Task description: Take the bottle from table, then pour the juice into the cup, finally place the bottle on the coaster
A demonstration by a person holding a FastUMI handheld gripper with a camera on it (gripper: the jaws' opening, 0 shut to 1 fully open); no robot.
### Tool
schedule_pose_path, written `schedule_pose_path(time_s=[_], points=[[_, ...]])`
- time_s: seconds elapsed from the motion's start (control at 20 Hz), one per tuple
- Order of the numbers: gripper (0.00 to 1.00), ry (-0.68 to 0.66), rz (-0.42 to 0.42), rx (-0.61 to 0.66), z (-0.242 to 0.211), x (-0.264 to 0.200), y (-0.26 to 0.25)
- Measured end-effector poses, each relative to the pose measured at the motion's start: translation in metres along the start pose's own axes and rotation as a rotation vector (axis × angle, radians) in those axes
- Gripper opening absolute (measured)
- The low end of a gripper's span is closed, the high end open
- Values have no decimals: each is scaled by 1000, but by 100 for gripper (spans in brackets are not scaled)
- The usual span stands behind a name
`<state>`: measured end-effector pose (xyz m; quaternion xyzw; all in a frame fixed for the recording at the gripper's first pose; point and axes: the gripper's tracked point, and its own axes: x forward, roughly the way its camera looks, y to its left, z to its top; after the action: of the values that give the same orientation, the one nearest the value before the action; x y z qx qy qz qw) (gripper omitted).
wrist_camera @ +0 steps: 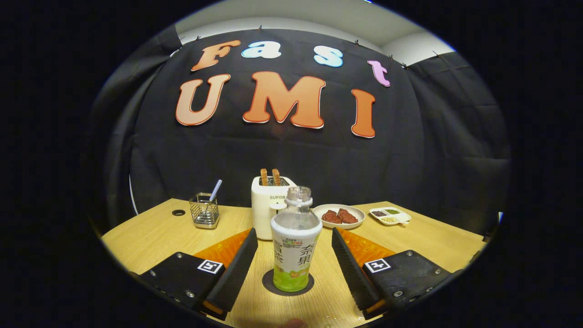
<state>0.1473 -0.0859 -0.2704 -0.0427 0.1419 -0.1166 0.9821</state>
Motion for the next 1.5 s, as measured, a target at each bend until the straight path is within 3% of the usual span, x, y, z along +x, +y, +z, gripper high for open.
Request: schedule_pose_path(time_s=[0.25, 0.65, 0.9, 1.25, 1.5], points=[[97, -87, 39, -11, 68, -44, 10], [97, -100, 115, 11, 146, -130, 33], [97, -147, 211, 109, 193, -181, 51], [97, -251, 227, 64, 243, -227, 54], [97, -269, 226, 56, 243, -233, 44]])
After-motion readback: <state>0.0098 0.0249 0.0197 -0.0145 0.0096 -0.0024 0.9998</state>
